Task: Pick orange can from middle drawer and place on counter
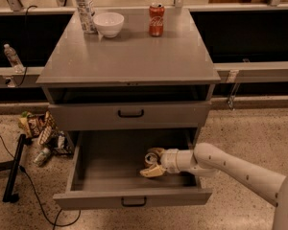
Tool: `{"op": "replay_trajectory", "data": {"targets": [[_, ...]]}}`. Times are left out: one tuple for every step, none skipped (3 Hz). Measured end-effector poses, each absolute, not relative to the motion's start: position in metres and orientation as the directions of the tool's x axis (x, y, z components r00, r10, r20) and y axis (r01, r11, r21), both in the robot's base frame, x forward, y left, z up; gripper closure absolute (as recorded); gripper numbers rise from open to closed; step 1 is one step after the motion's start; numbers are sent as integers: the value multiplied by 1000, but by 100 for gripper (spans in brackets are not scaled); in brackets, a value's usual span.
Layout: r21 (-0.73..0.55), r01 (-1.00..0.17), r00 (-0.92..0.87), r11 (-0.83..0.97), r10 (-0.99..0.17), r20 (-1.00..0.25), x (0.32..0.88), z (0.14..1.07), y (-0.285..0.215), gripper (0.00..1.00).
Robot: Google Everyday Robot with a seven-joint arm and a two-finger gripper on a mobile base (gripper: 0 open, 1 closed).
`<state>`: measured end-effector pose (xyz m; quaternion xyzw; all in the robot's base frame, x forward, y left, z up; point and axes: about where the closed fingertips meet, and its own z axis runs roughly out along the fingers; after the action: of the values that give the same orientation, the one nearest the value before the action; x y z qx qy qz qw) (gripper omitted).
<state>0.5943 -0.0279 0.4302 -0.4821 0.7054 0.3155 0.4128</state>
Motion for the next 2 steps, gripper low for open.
{"op": "replay_trajectory", "data": {"targets": [[26,-966,-127,259,-383,-915,596,440,-15,63],[-37,-969,-45,243,-323,-945,592,479,-32,96]]}}
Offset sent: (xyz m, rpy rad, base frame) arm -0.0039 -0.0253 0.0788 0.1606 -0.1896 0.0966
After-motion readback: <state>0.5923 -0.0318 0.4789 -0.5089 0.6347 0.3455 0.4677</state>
